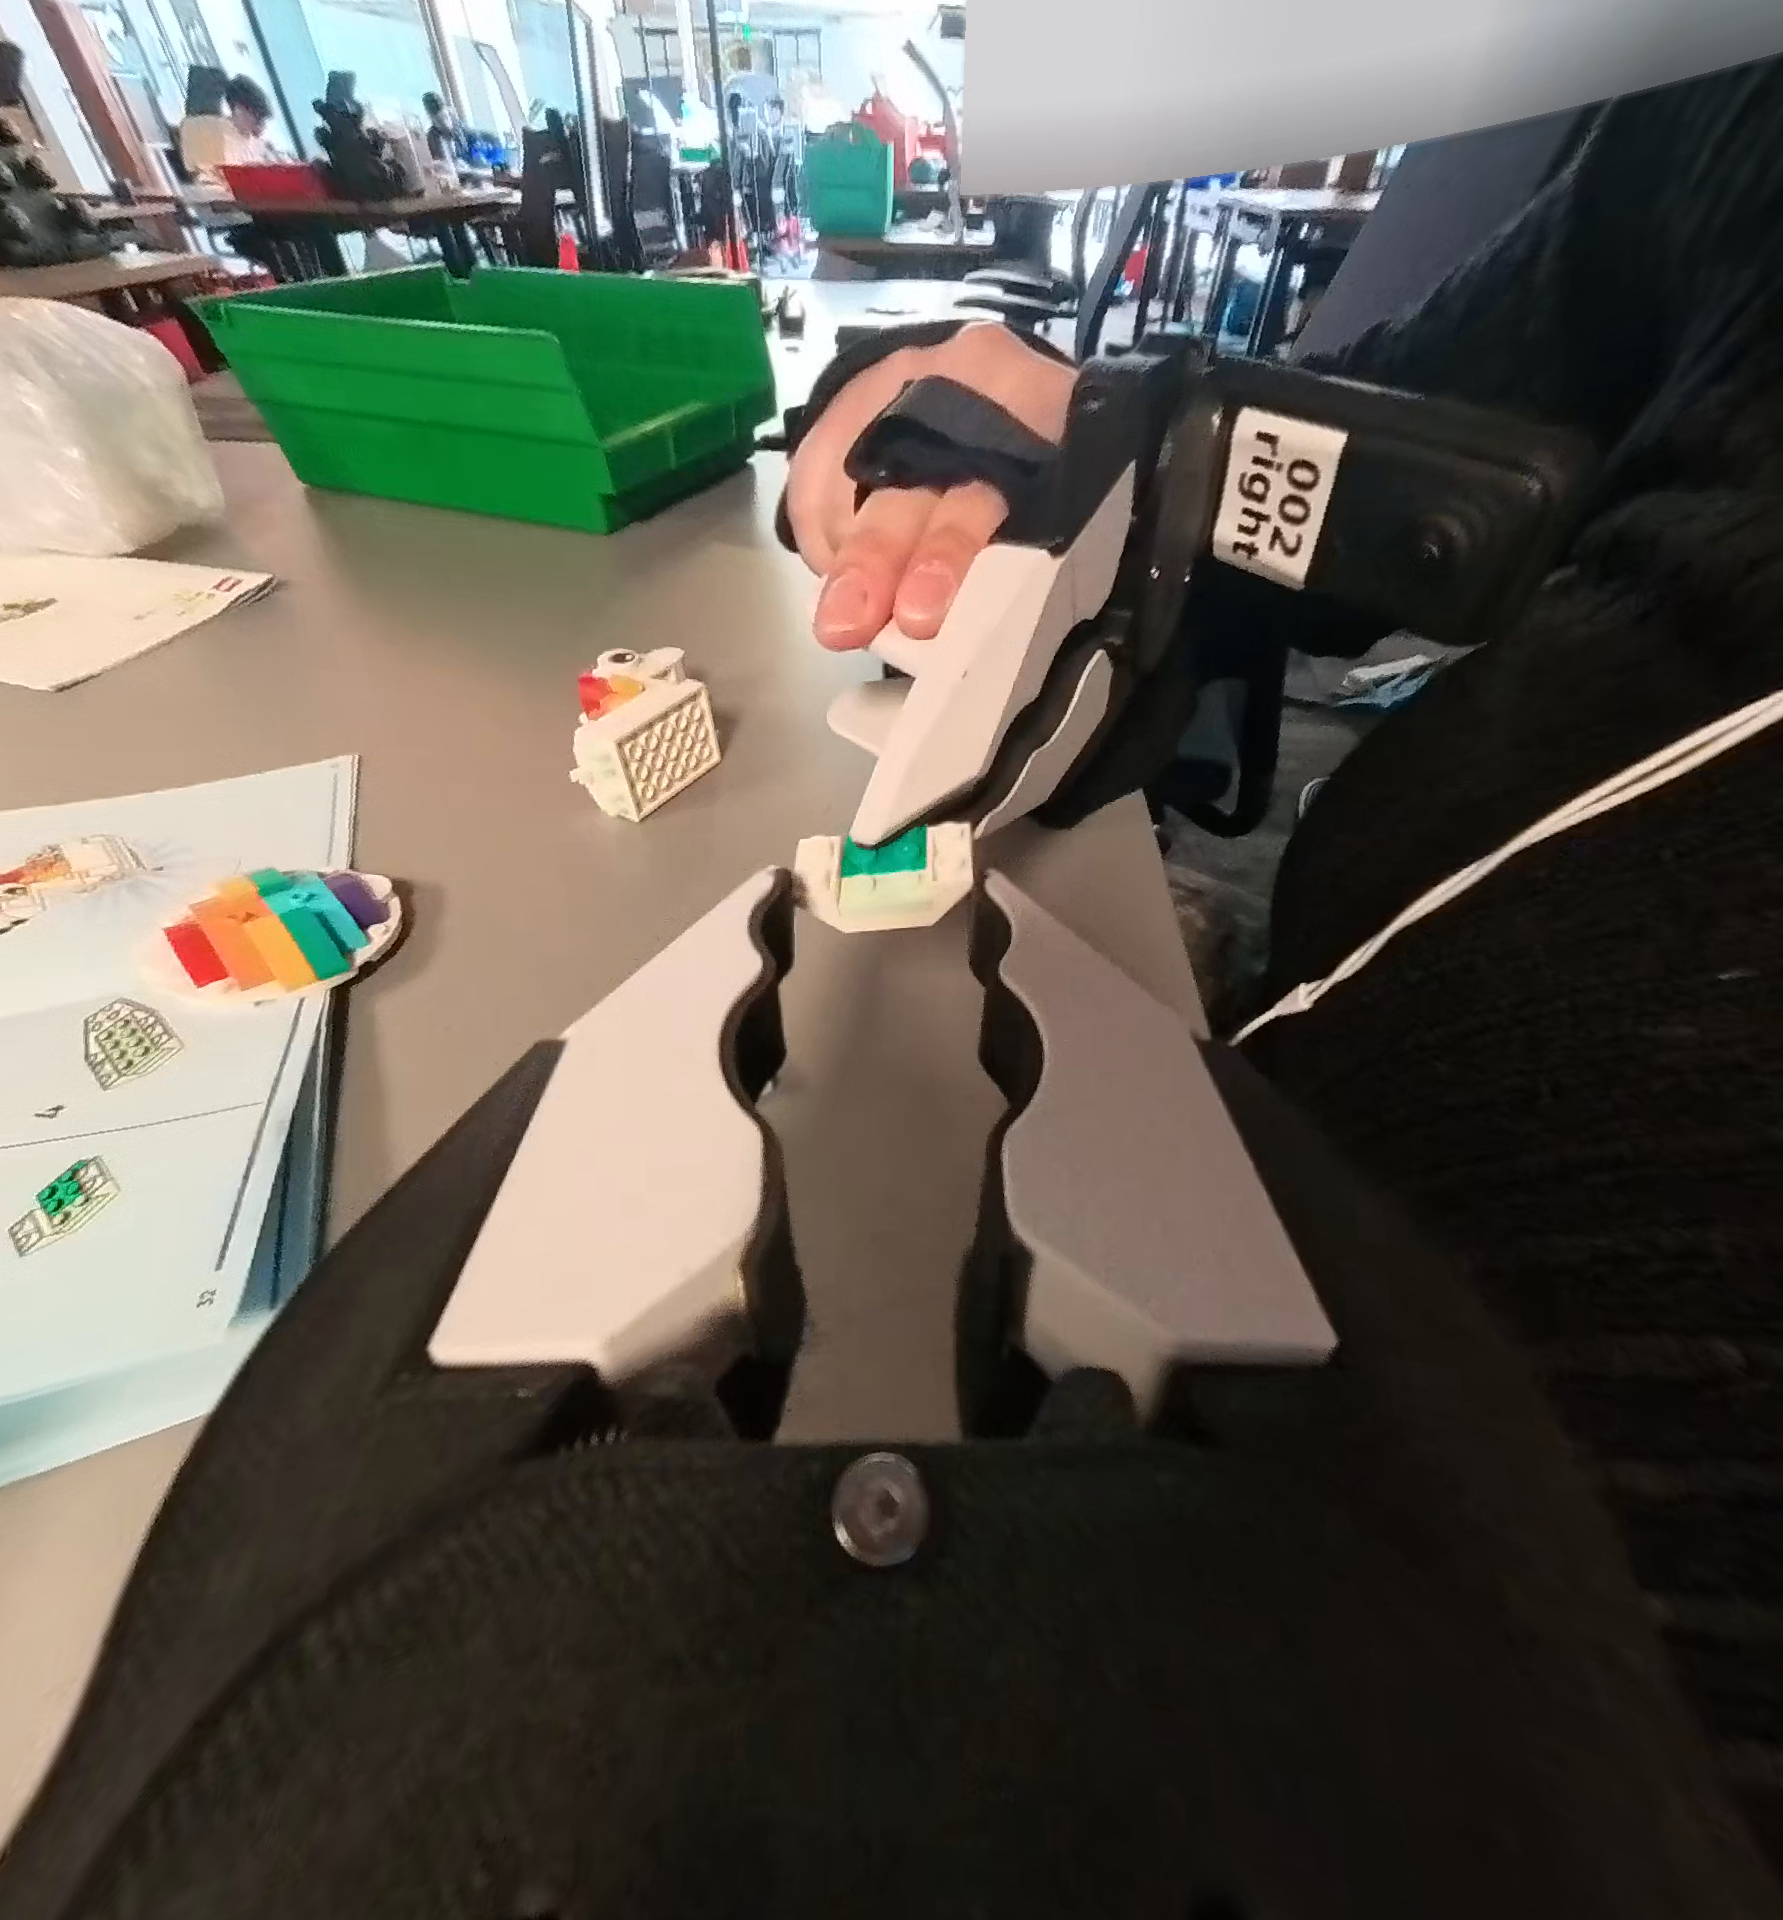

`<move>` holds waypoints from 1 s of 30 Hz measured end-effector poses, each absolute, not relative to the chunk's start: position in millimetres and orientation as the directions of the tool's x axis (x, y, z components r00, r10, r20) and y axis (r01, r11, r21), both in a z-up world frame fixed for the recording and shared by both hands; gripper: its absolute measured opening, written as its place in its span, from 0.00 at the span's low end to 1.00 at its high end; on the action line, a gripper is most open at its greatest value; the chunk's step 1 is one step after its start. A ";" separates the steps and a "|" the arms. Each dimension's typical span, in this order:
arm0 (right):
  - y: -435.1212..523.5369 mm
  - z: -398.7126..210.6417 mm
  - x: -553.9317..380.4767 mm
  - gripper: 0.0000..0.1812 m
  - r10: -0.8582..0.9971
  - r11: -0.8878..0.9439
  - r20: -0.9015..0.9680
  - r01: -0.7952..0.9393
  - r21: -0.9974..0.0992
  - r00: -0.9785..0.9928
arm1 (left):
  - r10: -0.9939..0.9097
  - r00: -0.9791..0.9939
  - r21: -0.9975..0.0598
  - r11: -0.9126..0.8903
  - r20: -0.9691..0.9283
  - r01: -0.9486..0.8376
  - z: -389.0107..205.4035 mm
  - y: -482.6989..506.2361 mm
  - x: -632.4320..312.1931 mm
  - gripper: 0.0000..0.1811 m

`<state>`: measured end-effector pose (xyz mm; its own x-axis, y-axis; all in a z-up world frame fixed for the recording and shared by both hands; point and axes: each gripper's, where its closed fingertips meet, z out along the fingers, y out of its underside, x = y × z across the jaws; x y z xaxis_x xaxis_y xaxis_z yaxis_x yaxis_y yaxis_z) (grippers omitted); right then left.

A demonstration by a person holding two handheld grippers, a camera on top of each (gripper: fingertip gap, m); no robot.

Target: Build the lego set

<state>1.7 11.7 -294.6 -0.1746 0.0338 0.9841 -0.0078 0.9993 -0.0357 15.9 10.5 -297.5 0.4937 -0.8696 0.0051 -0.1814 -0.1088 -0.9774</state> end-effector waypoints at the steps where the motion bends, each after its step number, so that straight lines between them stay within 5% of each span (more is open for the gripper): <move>1: 11.9 -295.4 1.3 0.03 0.035 0.999 0.984 -0.008 -0.037 -0.173 | -0.869 0.494 -0.976 -0.112 0.005 -0.188 -298.6 10.7 15.3 0.18; 5: 24.9 -299.1 0.6 0.15 0.149 0.989 0.971 0.045 -0.143 -0.187 | -0.842 0.539 -0.961 -0.131 -0.022 -0.243 -307.5 18.0 6.3 0.18; 9: 57.3 -315.8 7.5 0.21 0.660 0.750 0.682 0.226 -0.622 -0.314 | -0.791 0.606 -0.940 -0.137 -0.086 -0.313 -316.1 27.9 -9.5 0.18; 11: 67.9 -337.4 12.4 0.24 0.804 0.583 0.447 0.371 -0.723 -0.392 | -0.774 0.625 -0.931 -0.145 -0.103 -0.334 -319.1 31.4 -13.9 0.18; 17: 64.6 -366.0 10.5 0.24 0.839 0.455 0.162 0.505 -0.734 -0.520 | -0.772 0.627 -0.924 -0.157 -0.105 -0.348 -322.7 32.8 -16.6 0.18; 30: 55.9 -372.3 3.5 0.17 0.796 0.511 0.088 0.587 -0.627 -0.599 | -0.777 0.623 -0.924 -0.166 -0.093 -0.345 -322.8 30.6 -17.8 0.18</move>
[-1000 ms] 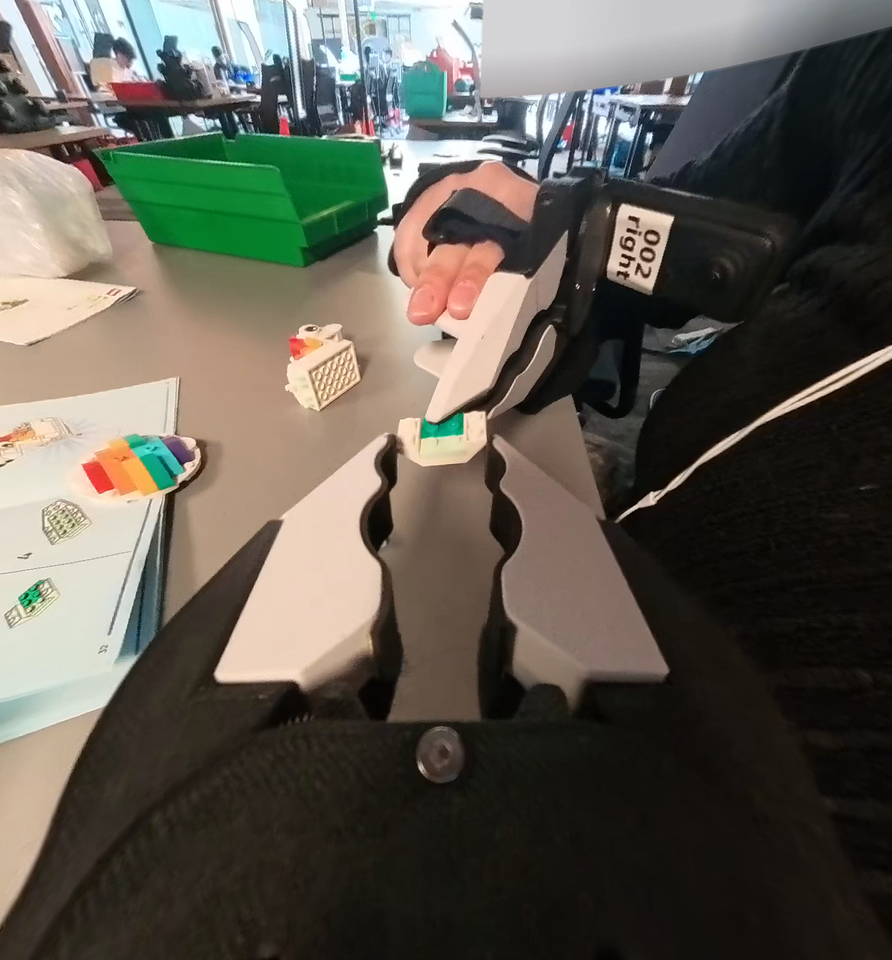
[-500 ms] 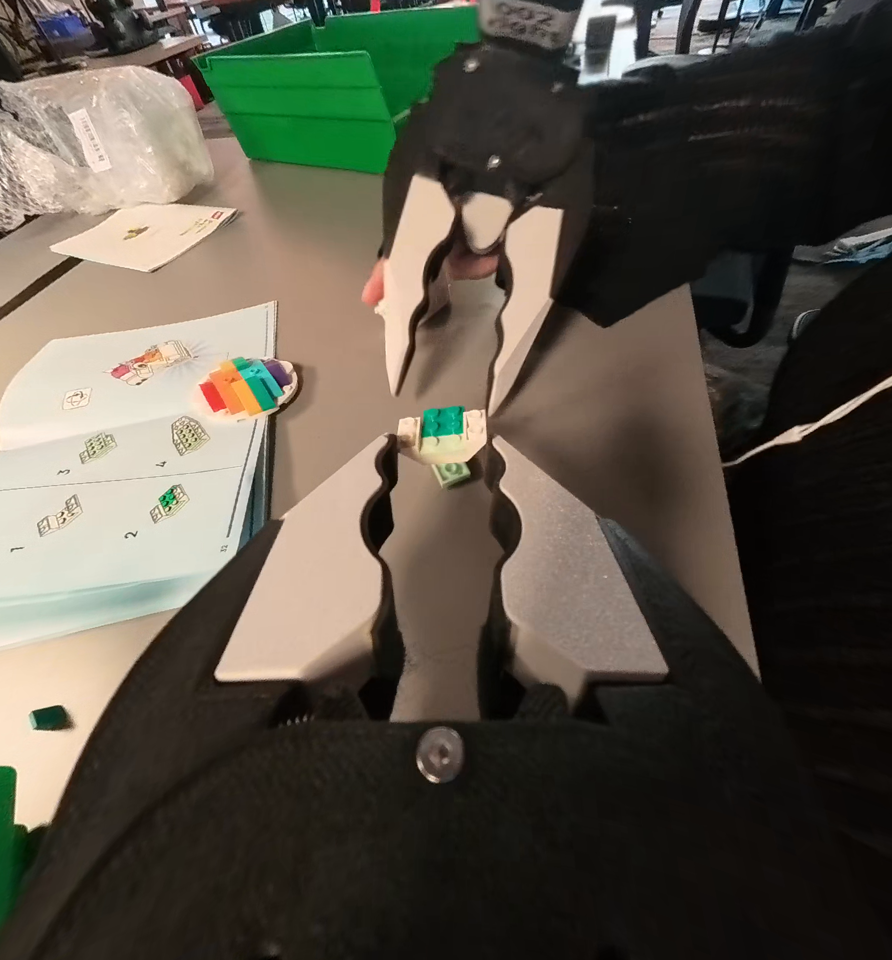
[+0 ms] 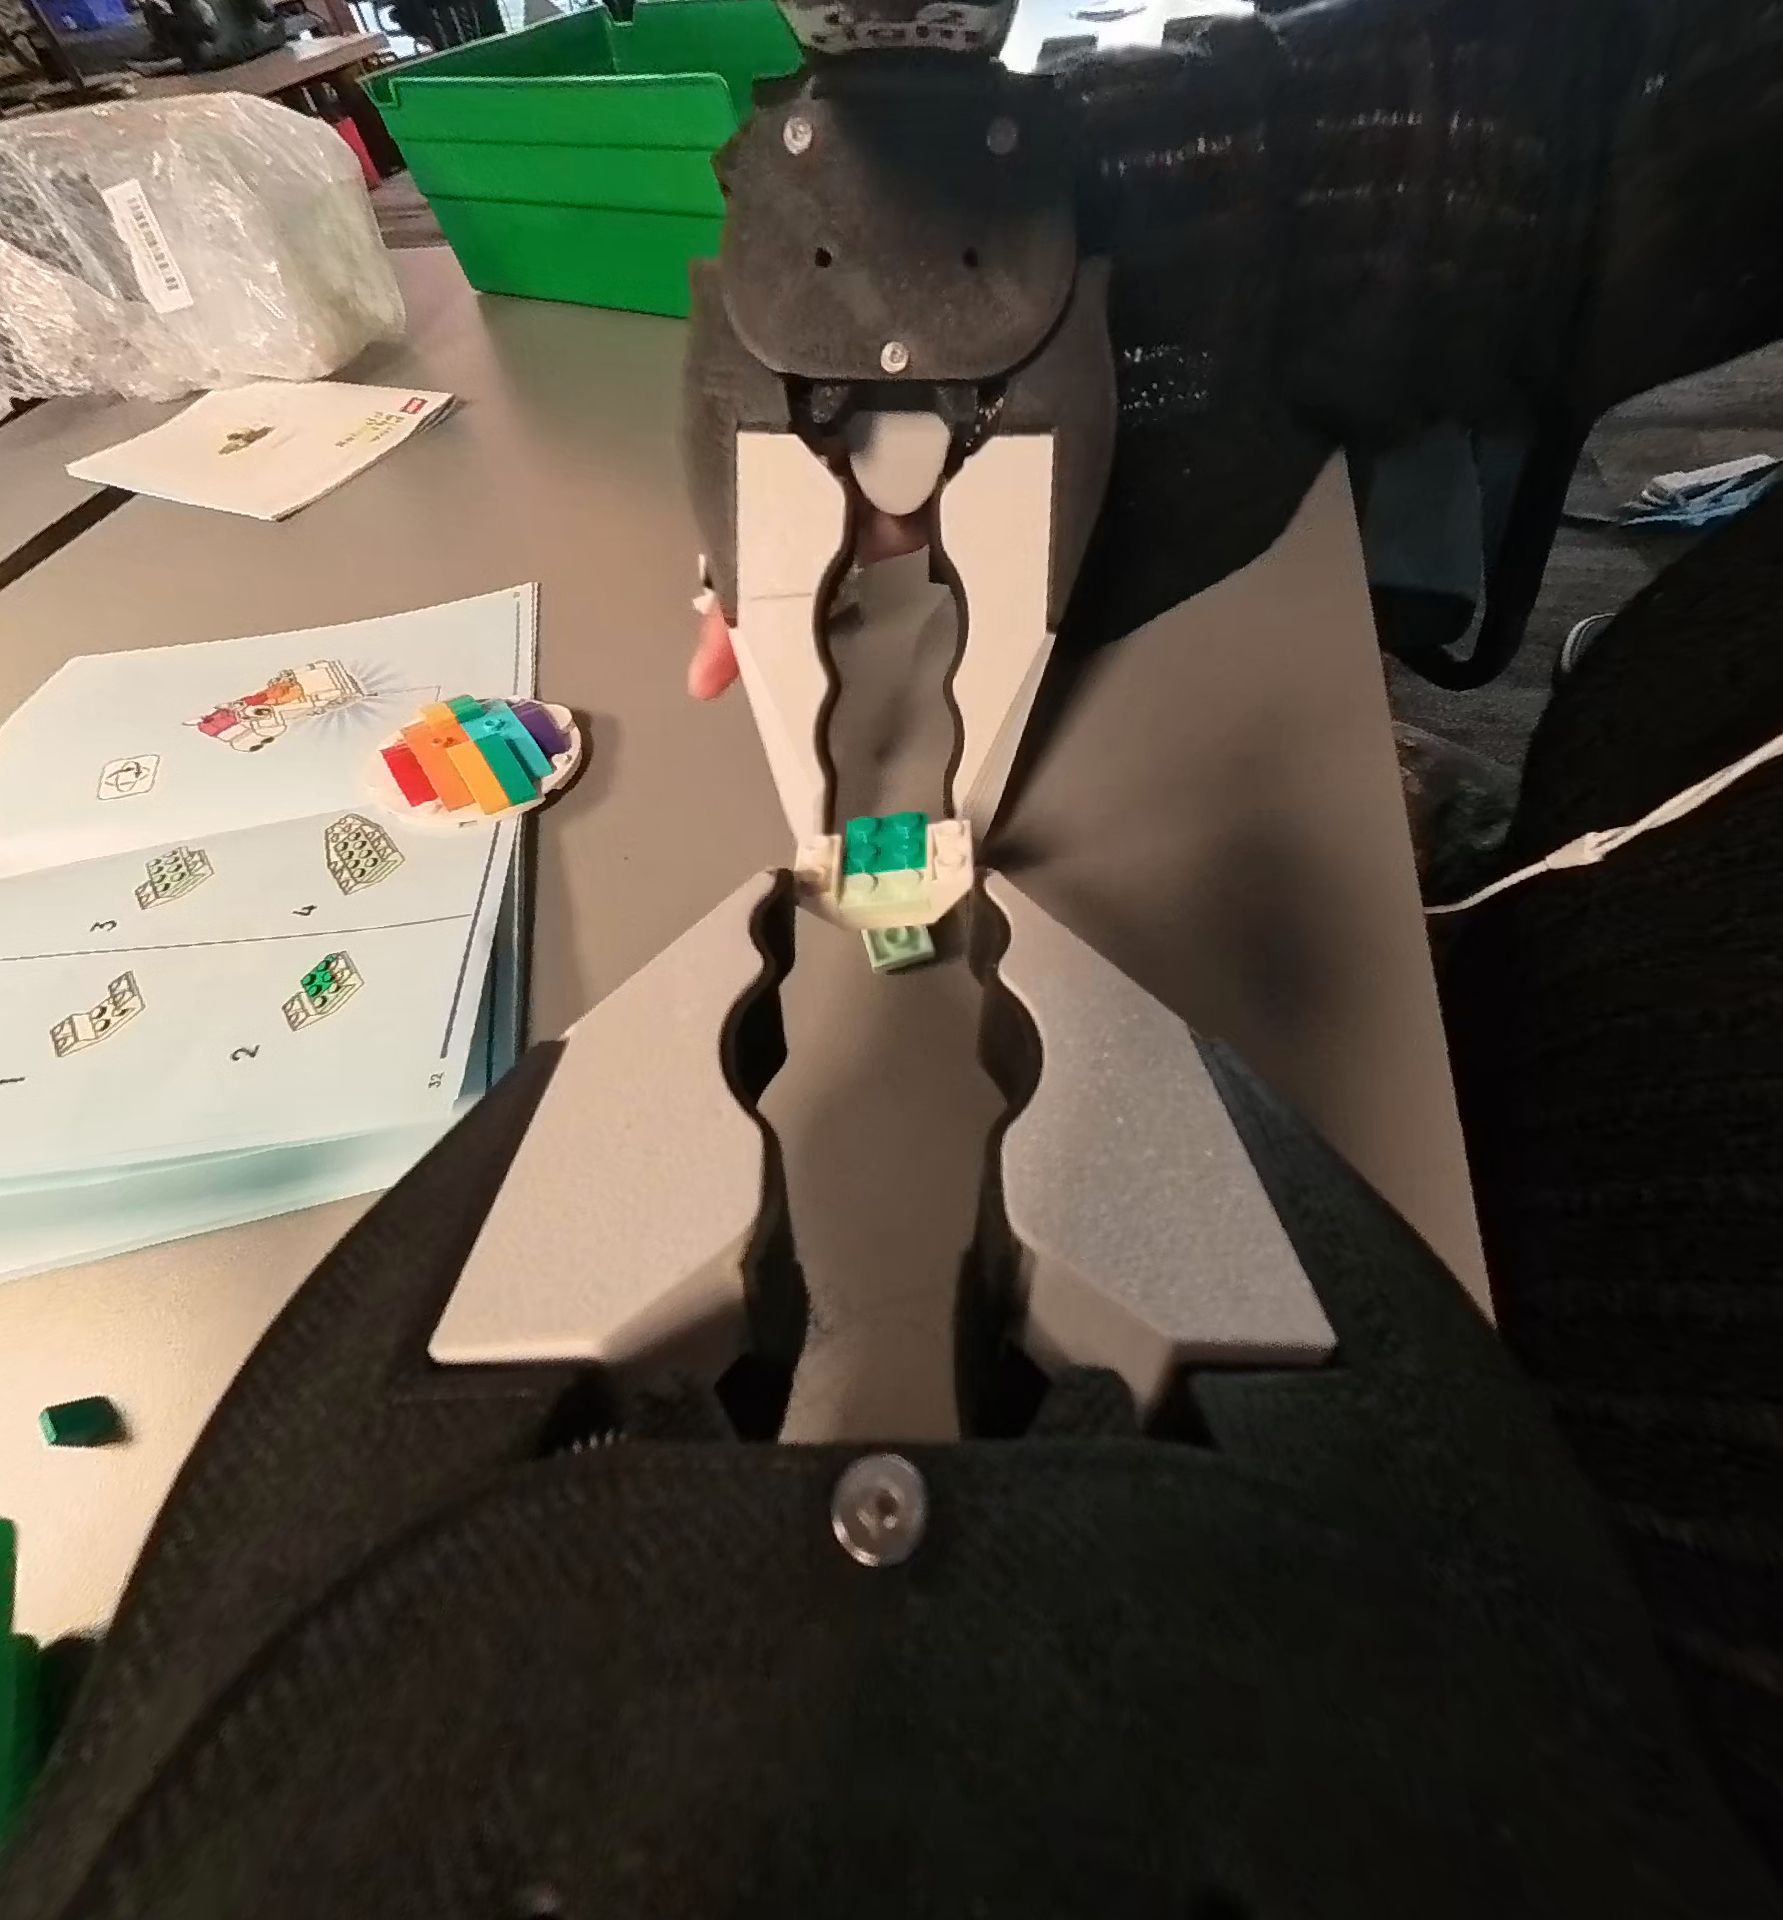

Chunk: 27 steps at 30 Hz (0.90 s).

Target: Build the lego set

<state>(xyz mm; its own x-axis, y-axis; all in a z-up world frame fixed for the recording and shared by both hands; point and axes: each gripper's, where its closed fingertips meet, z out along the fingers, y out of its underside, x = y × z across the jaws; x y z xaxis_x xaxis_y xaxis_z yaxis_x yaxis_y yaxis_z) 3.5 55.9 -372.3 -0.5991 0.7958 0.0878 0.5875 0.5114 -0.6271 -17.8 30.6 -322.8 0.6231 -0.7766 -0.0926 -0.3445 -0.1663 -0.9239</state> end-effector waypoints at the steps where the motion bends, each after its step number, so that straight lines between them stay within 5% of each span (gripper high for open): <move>1: 56.2 -372.2 3.0 0.18 0.794 0.517 0.094 0.586 -0.624 -0.601 | -0.778 0.621 -0.923 -0.165 -0.094 -0.347 -323.1 30.2 -17.4 0.18; 7: 47.1 -373.4 0.5 0.12 0.787 0.475 0.008 0.596 -0.647 -0.617 | -0.786 0.611 -0.919 -0.168 -0.094 -0.357 -325.1 28.3 -15.5 0.18; 11: 63.3 -365.9 -5.9 0.08 0.721 0.662 0.304 0.489 -0.568 -0.623 | -0.777 0.625 -0.916 -0.190 -0.079 -0.352 -326.8 29.8 -18.2 0.18; 13: 73.0 -353.4 -10.7 0.08 0.544 0.838 0.588 0.359 -0.410 -0.598 | -0.764 0.643 -0.917 -0.214 -0.057 -0.336 -327.2 32.2 -21.6 0.18; 15: 76.3 -339.3 -12.9 0.08 0.176 0.977 0.819 0.195 -0.080 -0.546 | -0.756 0.654 -0.921 -0.236 -0.027 -0.311 -326.4 33.7 -23.8 0.18; 17: 83.4 -340.4 -7.6 0.08 -0.300 0.919 0.790 0.059 0.390 -0.534 | -0.759 0.651 -0.925 -0.246 -0.002 -0.289 -324.9 33.5 -23.5 0.18; 19: 87.5 -345.6 -2.1 0.08 -0.641 0.711 0.591 -0.087 0.698 -0.489 | -0.762 0.648 -0.925 -0.248 0.003 -0.288 -325.1 33.2 -22.5 0.18; 23: 83.2 -354.2 13.1 0.08 -0.796 0.556 0.415 -0.263 0.788 -0.441 | -0.762 0.647 -0.915 -0.247 -0.019 -0.318 -329.4 33.2 -21.6 0.18; 27: 65.7 -365.4 35.9 0.08 -0.824 0.545 0.370 -0.422 0.725 -0.429 | -0.767 0.641 -0.915 -0.256 -0.004 -0.312 -330.2 32.9 -20.0 0.18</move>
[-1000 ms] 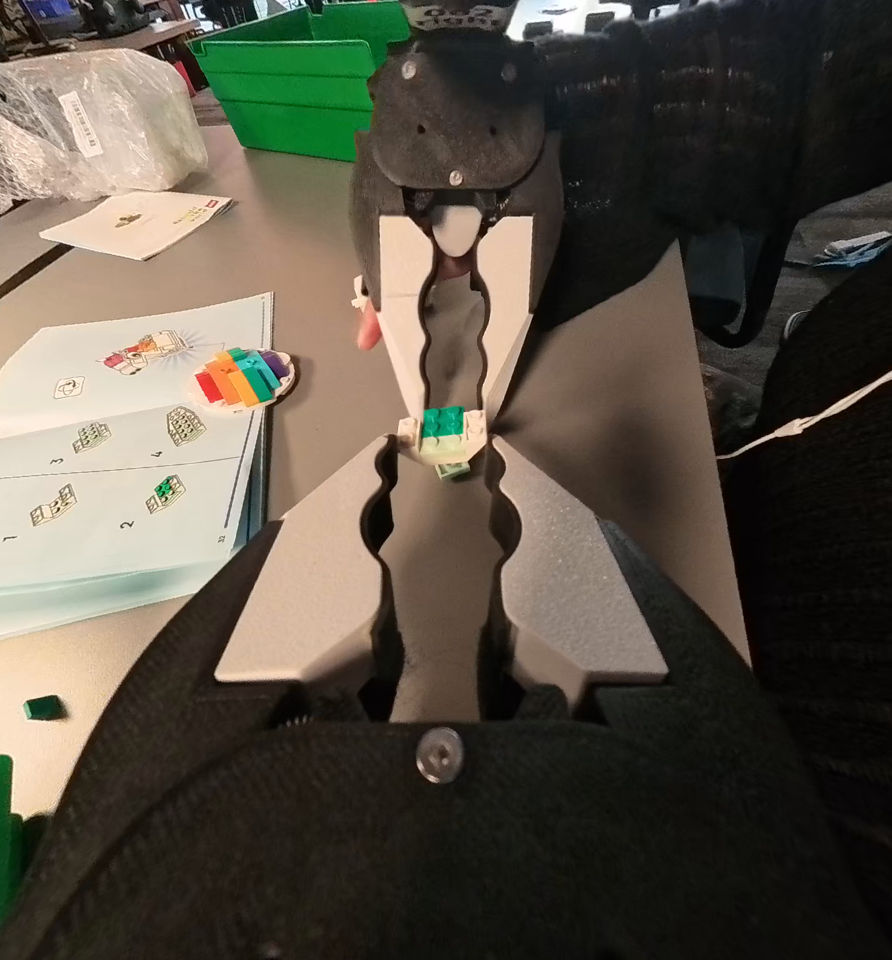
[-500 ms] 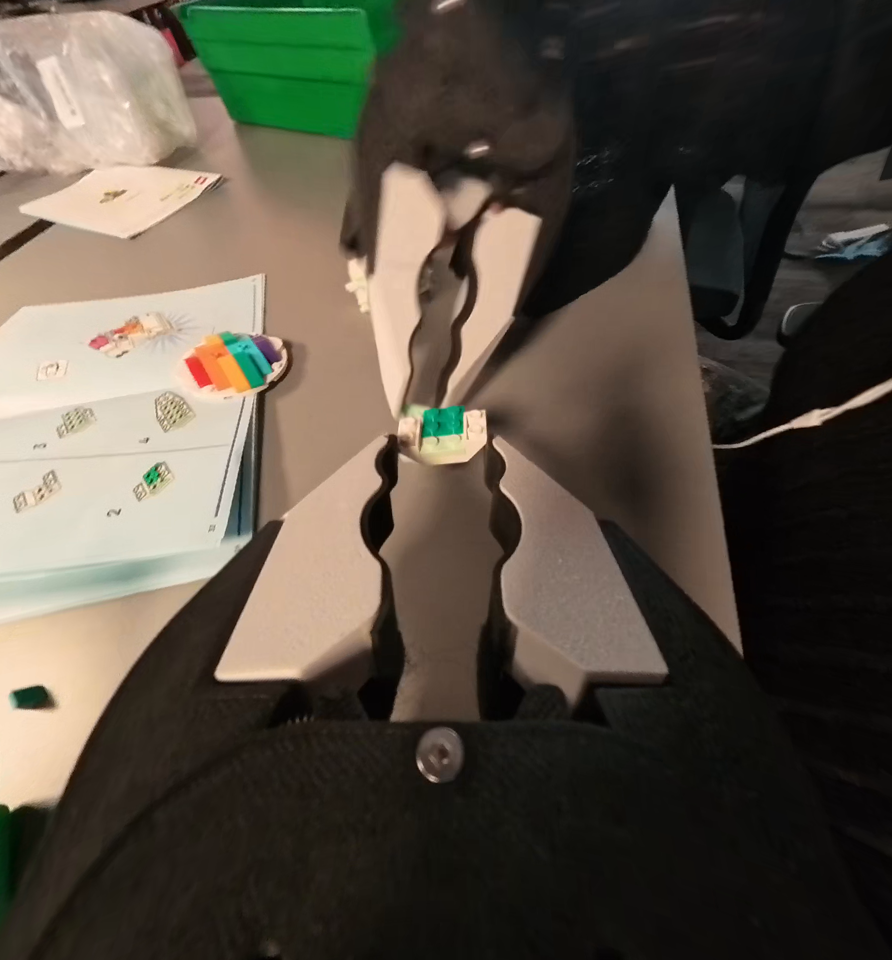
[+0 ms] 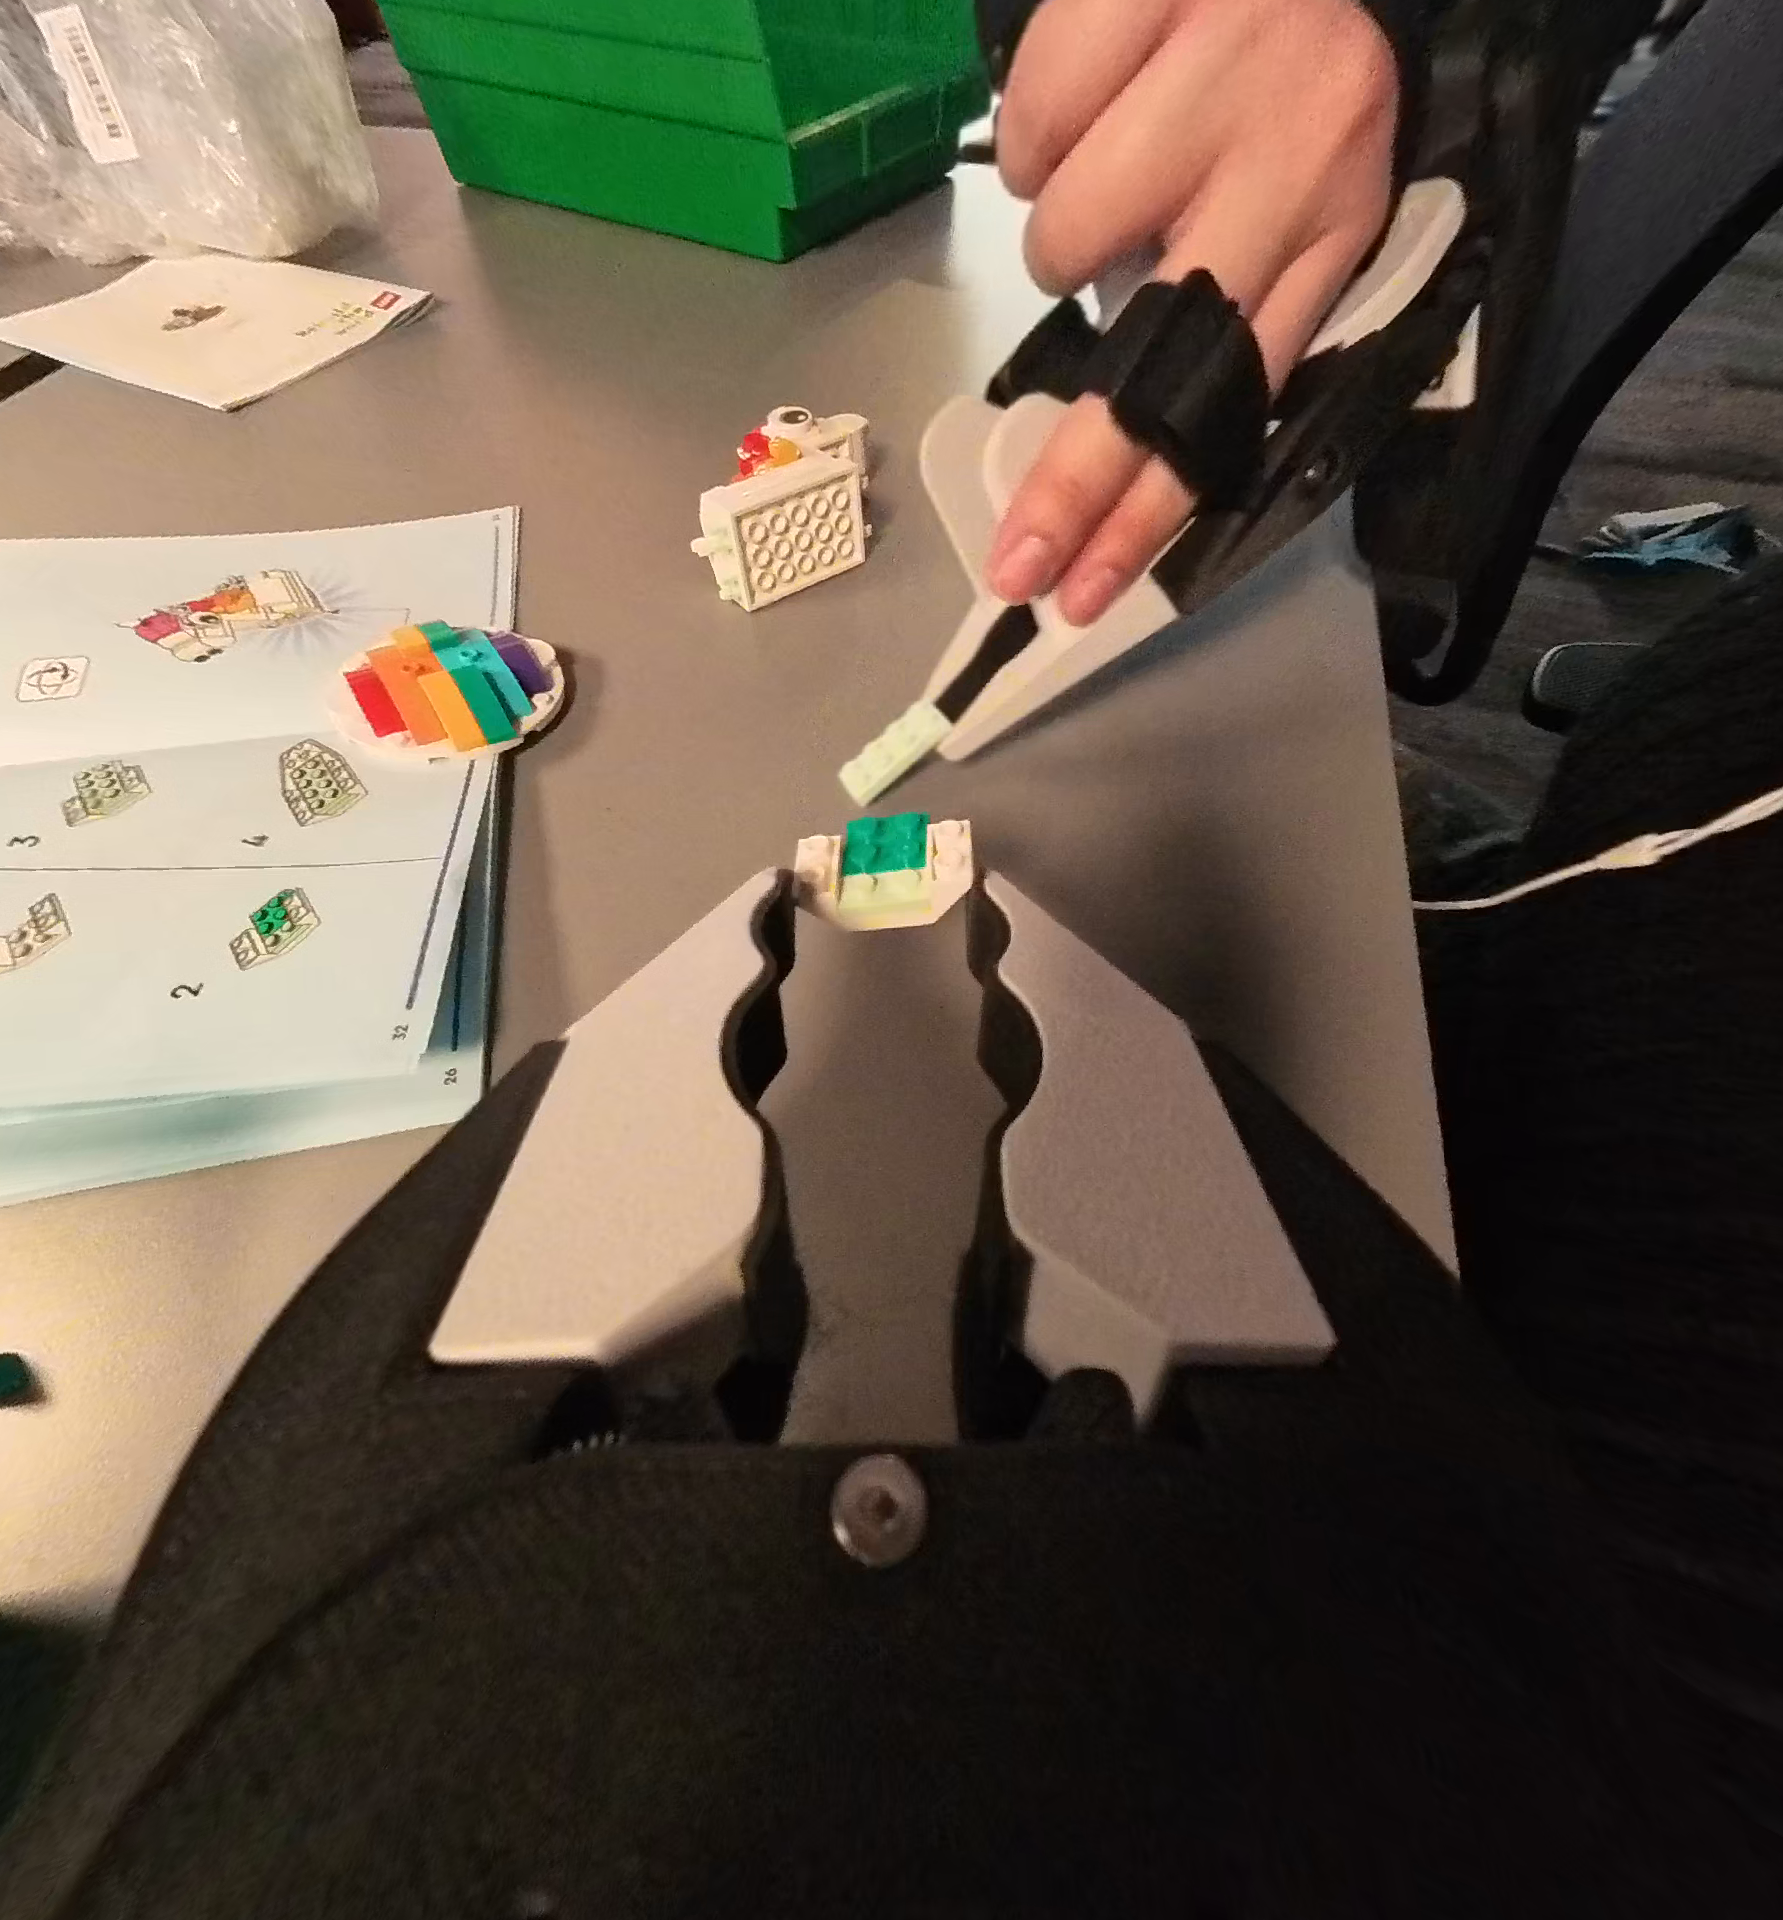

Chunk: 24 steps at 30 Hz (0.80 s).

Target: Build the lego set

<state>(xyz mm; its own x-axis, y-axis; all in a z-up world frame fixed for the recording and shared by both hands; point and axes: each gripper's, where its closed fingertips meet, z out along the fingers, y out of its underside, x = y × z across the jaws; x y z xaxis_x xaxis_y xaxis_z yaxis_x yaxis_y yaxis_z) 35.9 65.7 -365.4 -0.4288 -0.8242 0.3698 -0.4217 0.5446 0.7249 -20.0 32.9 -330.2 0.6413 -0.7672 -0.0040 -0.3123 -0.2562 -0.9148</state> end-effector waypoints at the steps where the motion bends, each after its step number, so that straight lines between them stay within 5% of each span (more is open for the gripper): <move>1: 62.7 -363.9 39.2 0.13 -0.814 0.563 0.387 -0.425 0.708 -0.434 | -0.769 0.639 -0.915 -0.257 -0.001 -0.310 -330.1 32.5 -19.5 0.18; 3: 65.5 -356.7 45.5 0.22 -0.741 0.648 0.442 -0.365 0.669 -0.504 | -0.770 0.638 -0.915 -0.255 -0.004 -0.313 -330.2 32.1 -19.0 0.18; 5: 72.9 -345.5 51.2 0.19 -0.526 0.818 0.587 -0.175 0.548 -0.615 | -0.771 0.637 -0.914 -0.253 -0.006 -0.316 -330.3 31.5 -18.5 0.18; 7: 78.1 -339.6 54.2 0.07 0.002 0.954 0.757 0.228 0.195 -0.654 | -0.773 0.635 -0.915 -0.250 -0.008 -0.317 -330.0 31.0 -17.7 0.18; 9: 65.8 -342.5 50.8 0.10 0.605 0.763 0.649 0.570 -0.306 -0.461 | -0.775 0.631 -0.914 -0.249 -0.010 -0.320 -330.4 30.4 -16.5 0.18; 12: 58.4 -347.5 42.9 0.14 0.932 0.336 0.329 0.701 -0.629 -0.151 | -0.783 0.623 -0.912 -0.245 -0.013 -0.328 -331.0 29.4 -13.7 0.18; 16: 67.0 -364.9 44.5 0.15 0.991 0.074 0.129 0.722 -0.688 0.021 | -0.788 0.616 -0.909 -0.239 -0.024 -0.341 -332.1 28.1 -11.7 0.18; 24: 66.9 -372.6 44.3 0.15 0.998 -0.056 -0.019 0.722 -0.689 0.060 | -0.786 0.618 -0.911 -0.241 -0.019 -0.334 -331.3 28.2 -12.5 0.18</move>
